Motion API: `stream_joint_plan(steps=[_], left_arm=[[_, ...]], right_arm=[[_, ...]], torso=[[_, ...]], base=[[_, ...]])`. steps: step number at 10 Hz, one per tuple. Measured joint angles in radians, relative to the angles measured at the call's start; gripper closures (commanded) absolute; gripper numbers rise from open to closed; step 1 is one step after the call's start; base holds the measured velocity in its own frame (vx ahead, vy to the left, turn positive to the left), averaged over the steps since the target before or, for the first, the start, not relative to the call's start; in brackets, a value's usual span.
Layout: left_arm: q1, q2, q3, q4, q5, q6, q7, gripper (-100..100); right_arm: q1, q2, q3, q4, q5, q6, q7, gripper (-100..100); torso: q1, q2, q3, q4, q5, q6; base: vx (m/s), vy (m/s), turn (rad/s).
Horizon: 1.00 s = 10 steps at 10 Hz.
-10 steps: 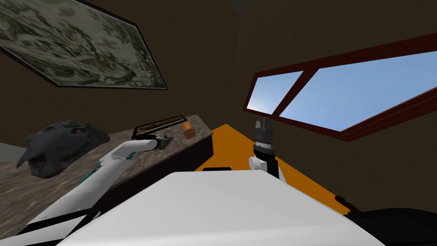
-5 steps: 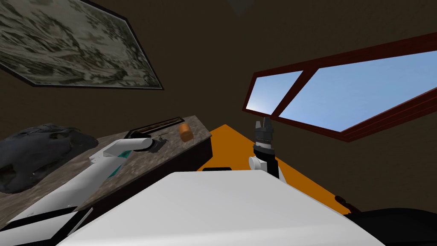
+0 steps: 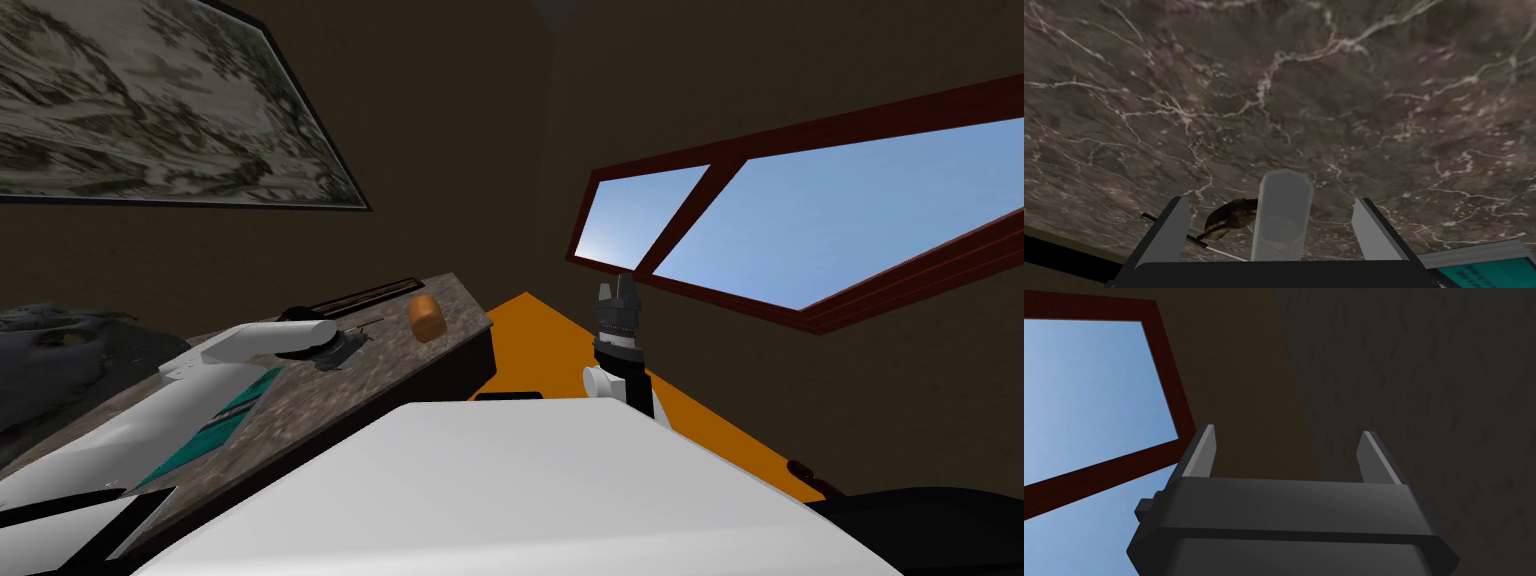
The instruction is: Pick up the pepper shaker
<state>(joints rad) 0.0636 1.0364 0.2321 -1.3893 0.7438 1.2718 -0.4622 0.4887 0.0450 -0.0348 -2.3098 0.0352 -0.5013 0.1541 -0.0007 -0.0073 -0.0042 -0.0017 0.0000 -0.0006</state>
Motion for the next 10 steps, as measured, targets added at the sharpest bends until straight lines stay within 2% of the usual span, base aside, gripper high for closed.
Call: stream_joint_plan(steps=[1,2,4,5,6,7,9,10], left_arm=[[0.008,0.025,0.006,0.013,0.005,0.028,0.004,-100],[-0.004,0.048,0.002,0.052,0.008,0.049,0.0,-100],[-0.005,0.08,0.001,0.081,0.006,0.084,0.008,-100],[-0.005,0.082,0.0,0.083,0.005,0.088,0.009,0],[-0.005,0.082,0.0,0.082,0.005,0.088,0.009,-100],[-0.049,0.073,0.0,0.137,-0.02,0.064,-0.023,-100],[-0.086,0.061,0.026,0.188,-0.059,0.043,-0.065,-100],[-0.125,0.059,0.027,0.23,-0.074,0.03,-0.091,-100]], right_arm=[[0.0,0.0,0.0,0.0,0.0,0.0,0.0,0],[0.0,0.0,0.0,0.0,0.0,0.0,0.0,0],[0.0,0.0,0.0,0.0,0.0,0.0,0.0,0],[0.0,0.0,0.0,0.0,0.0,0.0,0.0,0],[0.0,0.0,0.0,0.0,0.0,0.0,0.0,0],[0.0,0.0,0.0,0.0,0.0,0.0,0.0,0],[0.0,0.0,0.0,0.0,0.0,0.0,0.0,0],[0.0,0.0,0.0,0.0,0.0,0.0,0.0,0]], torso=[[0.001,-0.001,0.0,0.0,0.0,0.0],[0.001,0.0,0.0,0.0,0.0,0.0],[0.004,0.003,0.002,0.001,0.001,0.0],[0.003,0.005,0.003,0.001,0.001,0.0],[0.002,0.007,0.004,0.001,0.001,0.0],[0.0,0.007,0.004,0.002,0.0,0.0],[-0.002,0.008,0.005,0.002,0.0,0.0],[-0.001,0.008,0.005,0.002,0.0,0.0]], base=[[0.106,0.011,-0.019],[0.078,0.03,-0.019],[0.047,0.044,-0.002],[0.006,0.005,-0.002],[0.003,-0.017,0.04],[-0.002,-0.028,0.022],[-0.009,-0.033,0.034],[-0.003,-0.013,-0.009]])
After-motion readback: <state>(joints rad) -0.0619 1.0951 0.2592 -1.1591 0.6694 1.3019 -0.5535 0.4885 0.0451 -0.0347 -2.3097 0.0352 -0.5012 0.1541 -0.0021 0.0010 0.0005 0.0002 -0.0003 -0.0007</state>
